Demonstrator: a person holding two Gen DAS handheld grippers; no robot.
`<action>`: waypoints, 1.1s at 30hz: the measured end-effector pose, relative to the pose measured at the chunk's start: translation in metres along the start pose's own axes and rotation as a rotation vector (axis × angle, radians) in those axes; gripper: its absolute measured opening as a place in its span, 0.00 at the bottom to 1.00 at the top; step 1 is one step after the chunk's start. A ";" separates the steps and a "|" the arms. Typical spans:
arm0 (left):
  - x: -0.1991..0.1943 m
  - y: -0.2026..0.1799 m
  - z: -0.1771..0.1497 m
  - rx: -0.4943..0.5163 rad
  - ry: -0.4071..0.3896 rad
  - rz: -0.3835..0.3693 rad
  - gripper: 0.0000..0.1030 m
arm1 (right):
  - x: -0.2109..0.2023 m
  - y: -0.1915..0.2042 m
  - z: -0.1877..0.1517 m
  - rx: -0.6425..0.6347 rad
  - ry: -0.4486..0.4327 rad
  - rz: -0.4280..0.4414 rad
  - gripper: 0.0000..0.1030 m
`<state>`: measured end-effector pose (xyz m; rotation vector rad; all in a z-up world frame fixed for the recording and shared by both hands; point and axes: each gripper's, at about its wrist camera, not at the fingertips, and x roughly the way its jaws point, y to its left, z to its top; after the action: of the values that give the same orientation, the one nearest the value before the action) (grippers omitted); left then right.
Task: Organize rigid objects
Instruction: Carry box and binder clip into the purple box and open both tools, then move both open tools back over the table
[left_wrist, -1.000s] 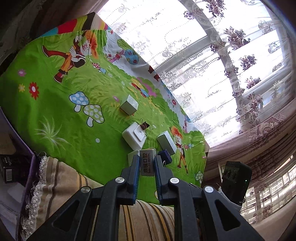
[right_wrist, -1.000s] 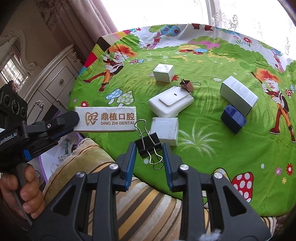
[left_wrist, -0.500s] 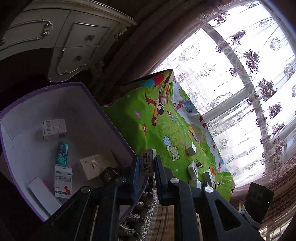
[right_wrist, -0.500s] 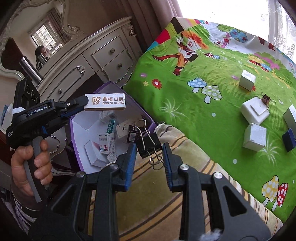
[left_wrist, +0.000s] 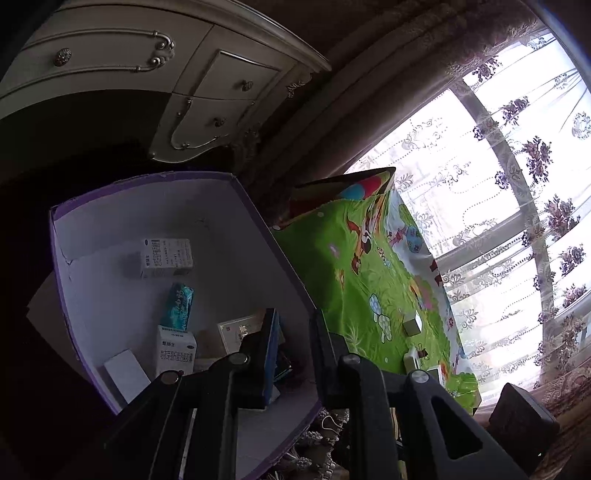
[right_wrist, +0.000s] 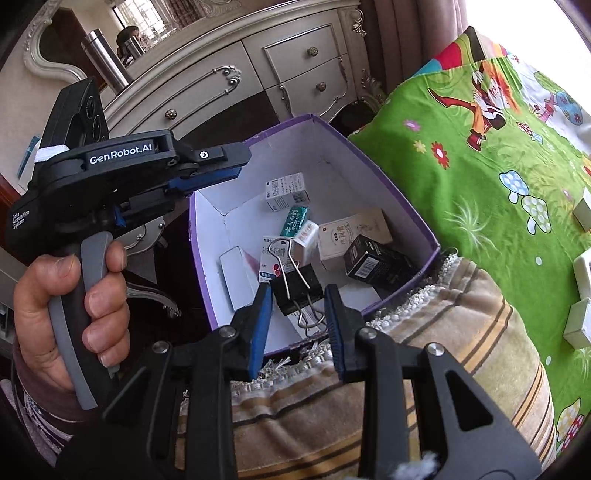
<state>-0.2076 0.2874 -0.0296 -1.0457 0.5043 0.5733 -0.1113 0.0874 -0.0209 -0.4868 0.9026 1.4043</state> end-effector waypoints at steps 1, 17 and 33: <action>0.001 -0.001 0.000 -0.002 0.002 0.004 0.19 | 0.002 0.003 0.000 -0.007 0.004 0.004 0.32; 0.005 -0.046 -0.013 0.181 -0.050 0.108 0.60 | -0.025 -0.028 -0.008 0.080 -0.076 -0.037 0.76; 0.055 -0.148 -0.082 0.439 0.202 -0.022 0.62 | -0.123 -0.122 -0.045 0.294 -0.298 -0.552 0.81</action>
<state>-0.0791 0.1674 -0.0023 -0.6905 0.7572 0.3167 0.0047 -0.0423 0.0212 -0.2624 0.6494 0.7963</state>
